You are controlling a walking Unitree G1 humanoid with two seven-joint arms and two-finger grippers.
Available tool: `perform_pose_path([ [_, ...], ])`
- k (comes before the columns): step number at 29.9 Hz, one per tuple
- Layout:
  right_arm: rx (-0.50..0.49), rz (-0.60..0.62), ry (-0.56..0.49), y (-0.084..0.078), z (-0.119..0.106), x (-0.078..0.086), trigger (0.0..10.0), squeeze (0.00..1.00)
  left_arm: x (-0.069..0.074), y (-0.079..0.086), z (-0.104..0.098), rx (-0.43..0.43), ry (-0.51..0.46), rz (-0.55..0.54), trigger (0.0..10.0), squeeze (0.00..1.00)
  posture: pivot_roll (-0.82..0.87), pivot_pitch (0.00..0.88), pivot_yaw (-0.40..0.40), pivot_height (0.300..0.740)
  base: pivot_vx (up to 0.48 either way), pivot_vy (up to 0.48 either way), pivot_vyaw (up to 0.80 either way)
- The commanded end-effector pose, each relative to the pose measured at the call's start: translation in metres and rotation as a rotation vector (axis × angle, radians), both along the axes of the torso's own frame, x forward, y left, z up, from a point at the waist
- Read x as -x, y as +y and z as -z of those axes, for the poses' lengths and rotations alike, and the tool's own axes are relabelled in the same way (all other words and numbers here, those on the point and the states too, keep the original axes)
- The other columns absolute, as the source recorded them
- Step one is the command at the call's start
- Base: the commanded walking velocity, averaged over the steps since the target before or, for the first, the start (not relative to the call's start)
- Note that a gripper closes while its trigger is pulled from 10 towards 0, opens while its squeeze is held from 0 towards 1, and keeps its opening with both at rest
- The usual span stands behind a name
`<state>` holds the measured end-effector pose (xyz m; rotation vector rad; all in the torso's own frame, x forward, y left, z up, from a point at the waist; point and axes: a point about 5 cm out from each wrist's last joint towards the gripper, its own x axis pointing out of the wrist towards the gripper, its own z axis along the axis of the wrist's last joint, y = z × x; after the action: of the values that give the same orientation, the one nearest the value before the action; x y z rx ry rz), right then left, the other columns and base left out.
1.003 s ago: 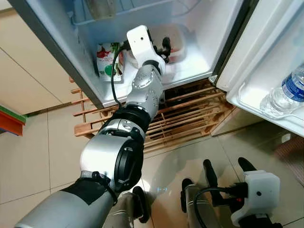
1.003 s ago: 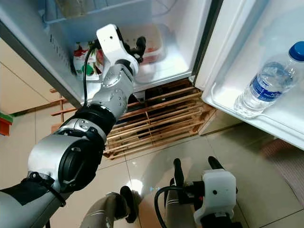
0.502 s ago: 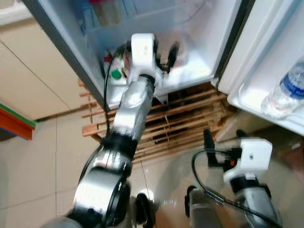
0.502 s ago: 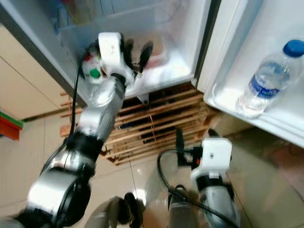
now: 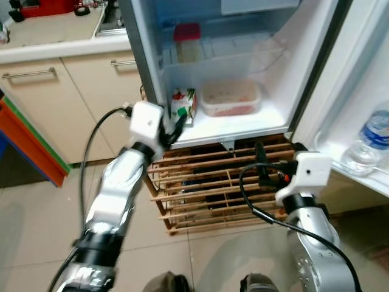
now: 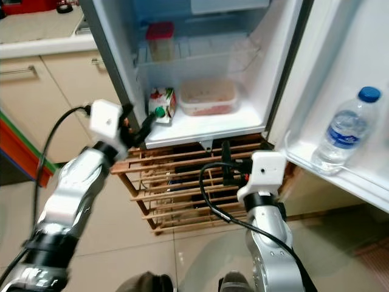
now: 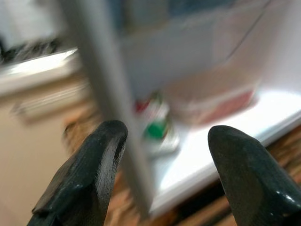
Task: Restocking fridge
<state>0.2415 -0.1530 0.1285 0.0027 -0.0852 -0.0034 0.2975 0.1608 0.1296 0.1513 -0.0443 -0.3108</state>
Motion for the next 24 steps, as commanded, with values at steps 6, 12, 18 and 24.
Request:
perform_pose_path([
  [6, -0.009, 0.018, 0.012, -0.004, 0.007, 0.003, 10.0, 0.0, 0.014, 0.004, 0.004, 0.015, 0.043, 0.009, 10.0, 0.0, -0.14, 0.0, 0.062, 0.74, 0.0, 0.0, 0.0],
  [12, 0.004, 0.018, 0.003, -0.007, 0.008, -0.001, 10.0, 0.0, 0.008, -0.013, -0.011, 0.03, -0.004, 0.034, 10.0, 0.0, -0.15, 0.0, 0.067, 0.74, 0.0, 0.0, 0.0],
  [18, 0.007, 0.025, 0.005, -0.011, 0.01, -0.005, 10.0, 0.0, 0.009, -0.019, -0.017, 0.07, 0.004, 0.053, 10.0, 0.0, -0.14, 0.0, 0.074, 0.74, 0.0, 0.0, 0.0],
  [24, 0.006, 0.015, 0.012, -0.008, 0.012, -0.007, 10.0, 0.0, 0.01, -0.023, -0.02, 0.065, -0.015, 0.076, 10.0, 0.0, -0.13, 0.0, 0.075, 0.74, 0.0, 0.0, 0.0],
])
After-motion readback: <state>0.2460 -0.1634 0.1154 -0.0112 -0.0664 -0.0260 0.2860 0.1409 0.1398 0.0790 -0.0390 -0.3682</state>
